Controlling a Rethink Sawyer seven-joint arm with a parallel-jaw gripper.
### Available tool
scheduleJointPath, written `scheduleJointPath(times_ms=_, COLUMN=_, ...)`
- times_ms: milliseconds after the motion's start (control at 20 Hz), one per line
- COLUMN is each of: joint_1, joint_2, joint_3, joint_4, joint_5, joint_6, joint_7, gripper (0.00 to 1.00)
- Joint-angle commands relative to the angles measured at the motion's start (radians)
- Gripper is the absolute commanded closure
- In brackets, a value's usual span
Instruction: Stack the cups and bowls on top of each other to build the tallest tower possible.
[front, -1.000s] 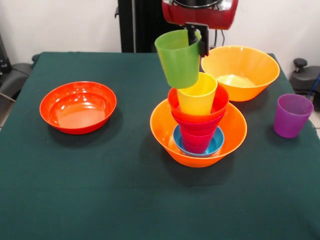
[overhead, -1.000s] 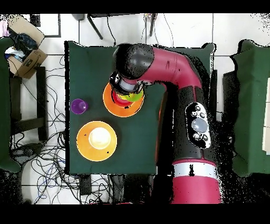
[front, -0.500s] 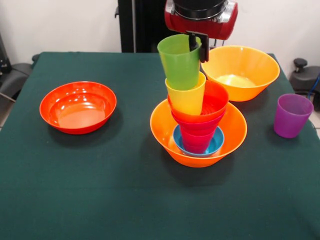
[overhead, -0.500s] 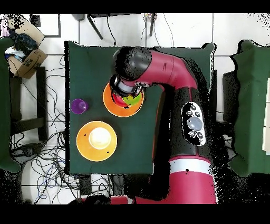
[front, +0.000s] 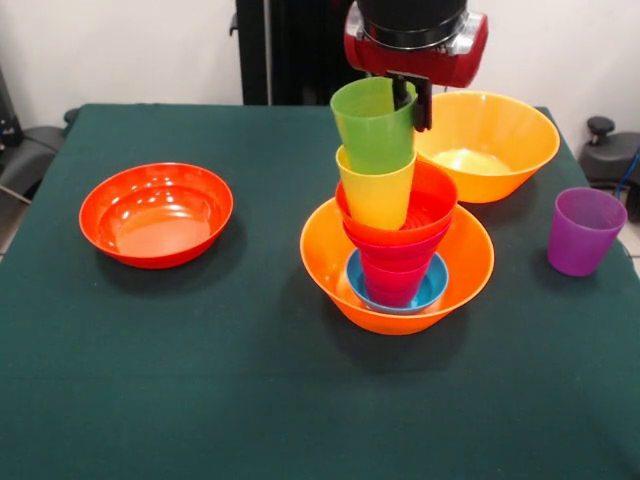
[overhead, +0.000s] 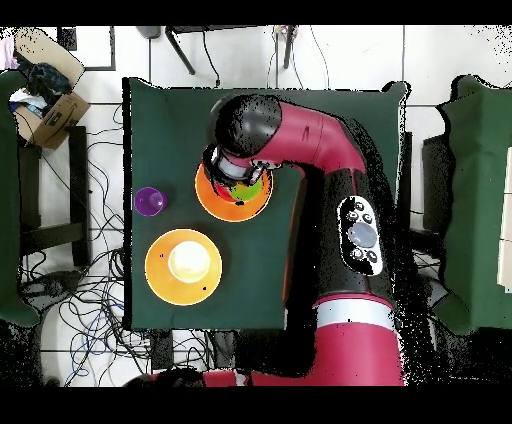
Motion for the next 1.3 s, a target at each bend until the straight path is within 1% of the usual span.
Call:
scheduleJointPath(times_ms=50, joint_1=0.025, joint_2=0.003, joint_3=0.020, joint_4=0.105, joint_5=0.029, joint_6=-0.093, joint_7=0.153, gripper=1.00)
scheduleJointPath(times_ms=250, joint_1=0.035, joint_2=-0.005, joint_3=0.005, joint_4=0.124, joint_5=0.033, joint_6=-0.111, joint_7=0.158, gripper=1.00)
scheduleJointPath(times_ms=300, joint_1=0.036, joint_2=-0.006, joint_3=0.001, joint_4=0.127, joint_5=0.031, joint_6=-0.115, joint_7=0.148, gripper=0.00)
scheduleJointPath(times_ms=400, joint_1=0.042, joint_2=-0.012, joint_3=-0.008, joint_4=0.128, joint_5=0.011, joint_6=-0.128, joint_7=0.140, gripper=0.00)
scheduleJointPath(times_ms=550, joint_1=0.061, joint_2=-0.022, joint_3=-0.041, joint_4=0.144, joint_5=-0.003, joint_6=-0.148, joint_7=0.169, gripper=0.00)
scheduleJointPath(times_ms=750, joint_1=0.067, joint_2=-0.024, joint_3=-0.054, joint_4=0.163, joint_5=0.006, joint_6=-0.161, joint_7=0.163, gripper=0.00)
scheduleJointPath(times_ms=850, joint_1=0.063, joint_2=-0.018, joint_3=-0.059, joint_4=0.154, joint_5=0.009, joint_6=-0.154, joint_7=0.152, gripper=0.00)
scheduleJointPath(times_ms=900, joint_1=0.059, joint_2=-0.009, joint_3=-0.061, joint_4=0.128, joint_5=0.008, joint_6=-0.134, joint_7=0.146, gripper=0.00)
scheduleJointPath(times_ms=950, joint_1=0.058, joint_2=-0.011, joint_3=-0.062, joint_4=0.126, joint_5=0.009, joint_6=-0.126, joint_7=0.142, gripper=0.00)
scheduleJointPath(times_ms=1000, joint_1=0.053, joint_2=-0.003, joint_3=-0.062, joint_4=0.093, joint_5=0.008, joint_6=-0.098, joint_7=0.135, gripper=0.00)
scheduleJointPath(times_ms=1100, joint_1=0.052, joint_2=-0.008, joint_3=-0.061, joint_4=0.082, joint_5=0.014, joint_6=-0.070, joint_7=0.130, gripper=0.00)
scheduleJointPath(times_ms=1200, joint_1=0.052, joint_2=0.004, joint_3=-0.059, joint_4=0.019, joint_5=0.014, joint_6=-0.018, joint_7=0.134, gripper=0.00)
scheduleJointPath(times_ms=1300, joint_1=0.066, joint_2=0.000, joint_3=-0.079, joint_4=-0.020, joint_5=-0.005, joint_6=-0.008, joint_7=0.148, gripper=0.00)
